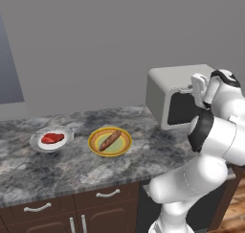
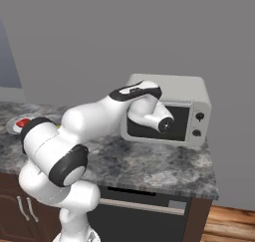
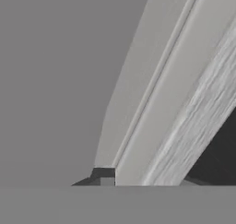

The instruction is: Open the toaster oven door. Place the baguette on the bottom rack in the toaster oven and place the steak on the top rack.

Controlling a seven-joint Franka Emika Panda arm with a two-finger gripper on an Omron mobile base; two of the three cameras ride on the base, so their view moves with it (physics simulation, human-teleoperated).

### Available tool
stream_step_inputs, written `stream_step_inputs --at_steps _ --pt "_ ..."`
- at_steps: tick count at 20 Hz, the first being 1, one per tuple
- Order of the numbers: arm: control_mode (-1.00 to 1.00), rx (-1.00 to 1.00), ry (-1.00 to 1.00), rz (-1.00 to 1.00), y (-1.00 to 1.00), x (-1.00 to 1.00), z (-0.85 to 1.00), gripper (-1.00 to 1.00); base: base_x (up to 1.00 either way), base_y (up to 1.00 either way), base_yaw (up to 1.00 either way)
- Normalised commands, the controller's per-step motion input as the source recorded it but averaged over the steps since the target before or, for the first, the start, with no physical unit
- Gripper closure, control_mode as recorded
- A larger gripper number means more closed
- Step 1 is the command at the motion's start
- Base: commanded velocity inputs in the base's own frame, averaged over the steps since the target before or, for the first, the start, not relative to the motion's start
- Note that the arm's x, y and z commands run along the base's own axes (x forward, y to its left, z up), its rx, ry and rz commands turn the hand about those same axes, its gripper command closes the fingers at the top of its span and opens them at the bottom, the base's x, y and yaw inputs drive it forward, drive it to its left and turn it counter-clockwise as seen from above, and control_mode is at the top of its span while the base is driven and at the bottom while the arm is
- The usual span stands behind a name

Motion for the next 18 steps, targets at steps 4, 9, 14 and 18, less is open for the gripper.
stream_step_inputs --at_steps 4,9,14,18 --pt "-1.00 0.03 -0.36 0.00 0.00 0.00 0.00 1.00 0.00 0.00 0.00" --pt "-1.00 0.07 -0.20 0.00 0.00 0.00 0.01 1.00 0.00 0.00 0.00" --pt "-1.00 0.02 0.00 0.00 -0.07 -0.01 0.15 1.00 0.00 0.00 0.00" --pt "-1.00 0.00 0.13 -0.01 -0.29 -0.19 0.21 1.00 0.00 0.00 0.00"
